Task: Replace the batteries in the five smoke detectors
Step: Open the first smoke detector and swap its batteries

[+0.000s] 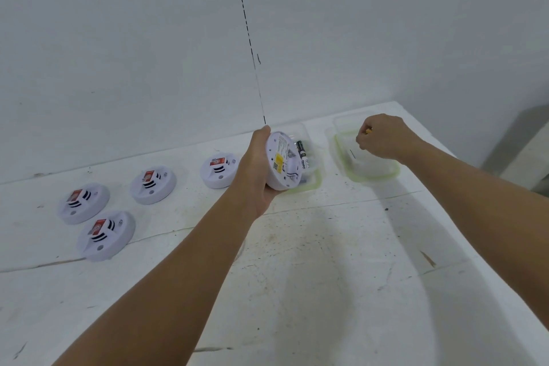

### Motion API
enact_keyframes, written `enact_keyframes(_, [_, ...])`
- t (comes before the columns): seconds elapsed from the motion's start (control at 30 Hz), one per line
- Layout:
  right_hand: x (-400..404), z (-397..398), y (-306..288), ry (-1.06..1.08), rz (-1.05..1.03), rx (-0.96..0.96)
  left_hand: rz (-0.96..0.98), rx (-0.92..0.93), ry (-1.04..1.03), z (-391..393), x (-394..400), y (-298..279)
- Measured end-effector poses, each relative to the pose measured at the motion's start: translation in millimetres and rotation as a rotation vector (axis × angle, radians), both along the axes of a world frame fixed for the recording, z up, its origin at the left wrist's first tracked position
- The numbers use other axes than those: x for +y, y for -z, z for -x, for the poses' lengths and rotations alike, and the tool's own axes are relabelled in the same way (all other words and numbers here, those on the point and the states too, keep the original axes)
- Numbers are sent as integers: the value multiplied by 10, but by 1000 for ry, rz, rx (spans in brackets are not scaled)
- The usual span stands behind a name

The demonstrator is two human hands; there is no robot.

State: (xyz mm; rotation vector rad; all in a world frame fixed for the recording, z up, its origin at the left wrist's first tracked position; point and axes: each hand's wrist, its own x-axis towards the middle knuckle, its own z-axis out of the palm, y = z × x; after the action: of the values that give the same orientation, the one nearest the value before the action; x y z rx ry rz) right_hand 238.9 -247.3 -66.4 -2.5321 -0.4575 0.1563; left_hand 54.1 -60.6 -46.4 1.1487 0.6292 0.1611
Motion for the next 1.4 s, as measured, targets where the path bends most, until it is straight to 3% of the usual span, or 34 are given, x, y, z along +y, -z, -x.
enact_keyframes(0.17, [46, 10, -50, 44, -139, 255, 5, 4, -36, 49, 38, -31])
enact_keyframes(0.3, [64, 13, -60, 38, -143, 289, 28, 8, -73, 79, 80, -59])
enact_keyframes(0.53, [138, 103, -146, -49, -58, 12, 54, -3, -79, 111, 207, -22])
enact_keyframes(0.77, [491, 330, -300, -220, -145, -140, 77, -29, -166, 184, 433, 34])
enact_keyframes(0.93, [812, 401, -197, -425, 20, -140, 110, -20, -211, 222, 535, 73])
enact_keyframes(1.4, [1225, 377, -113, -593, 538, -80, 176, -15, -157, 215, 709, 147])
